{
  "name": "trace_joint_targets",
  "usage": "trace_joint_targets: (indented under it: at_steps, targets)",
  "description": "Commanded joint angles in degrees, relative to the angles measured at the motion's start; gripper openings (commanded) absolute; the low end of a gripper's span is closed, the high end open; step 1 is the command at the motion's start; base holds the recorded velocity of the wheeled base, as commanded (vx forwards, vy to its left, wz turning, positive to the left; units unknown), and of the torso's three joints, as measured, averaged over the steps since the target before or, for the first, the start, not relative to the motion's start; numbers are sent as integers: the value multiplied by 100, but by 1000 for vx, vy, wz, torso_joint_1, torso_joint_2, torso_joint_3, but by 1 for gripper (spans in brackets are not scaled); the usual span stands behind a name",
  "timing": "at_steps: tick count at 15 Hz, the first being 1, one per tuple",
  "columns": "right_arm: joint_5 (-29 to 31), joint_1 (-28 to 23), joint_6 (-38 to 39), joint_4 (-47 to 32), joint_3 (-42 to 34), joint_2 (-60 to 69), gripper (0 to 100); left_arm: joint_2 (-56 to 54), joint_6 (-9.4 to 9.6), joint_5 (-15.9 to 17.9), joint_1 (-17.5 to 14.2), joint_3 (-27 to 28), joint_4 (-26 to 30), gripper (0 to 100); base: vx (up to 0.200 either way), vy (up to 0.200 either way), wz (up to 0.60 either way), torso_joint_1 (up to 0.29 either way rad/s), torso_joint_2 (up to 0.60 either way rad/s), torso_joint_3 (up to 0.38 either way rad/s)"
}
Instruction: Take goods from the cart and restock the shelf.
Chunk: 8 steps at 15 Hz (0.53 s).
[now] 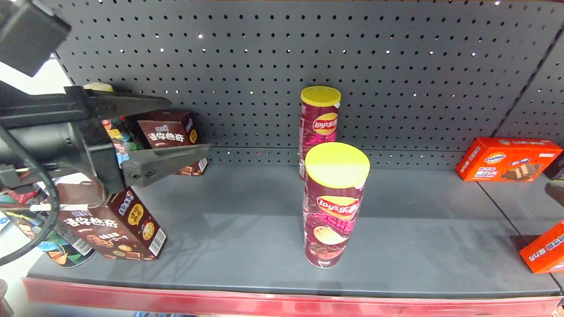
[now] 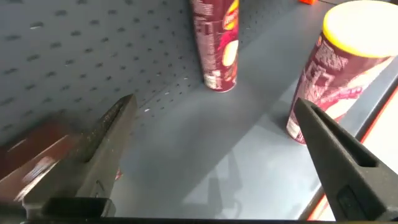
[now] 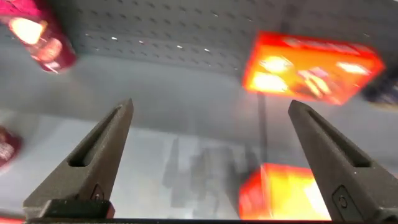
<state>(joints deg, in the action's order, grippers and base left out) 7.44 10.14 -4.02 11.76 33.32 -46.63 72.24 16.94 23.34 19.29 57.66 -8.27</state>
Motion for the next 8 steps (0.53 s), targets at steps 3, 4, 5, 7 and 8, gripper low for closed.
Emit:
trace_joint_targets:
  at_steps: [3,4,5,7,8]
  targets:
    - [30,-584,-20,-939,-607,1947,100,-1546,2,-208,-74,-704,9,100,0,0,0,0,0,0]
    - [56,-592,-20,-1045,-598,2114,100,-1801,2,-269,-65,-809,62,100,0,0,0,0,0,0]
    - [83,-610,-37,-1124,-616,2307,100,-2118,-16,-322,-74,-950,106,100,0,0,0,0,0,0]
    - [56,-592,-37,-1343,-677,2624,100,-2531,-16,-410,-83,-1161,229,100,0,0,0,0,0,0]
    - [47,-592,-46,-1633,-862,3063,100,-2979,-16,-533,-74,-1416,396,100,0,0,0,0,0,0]
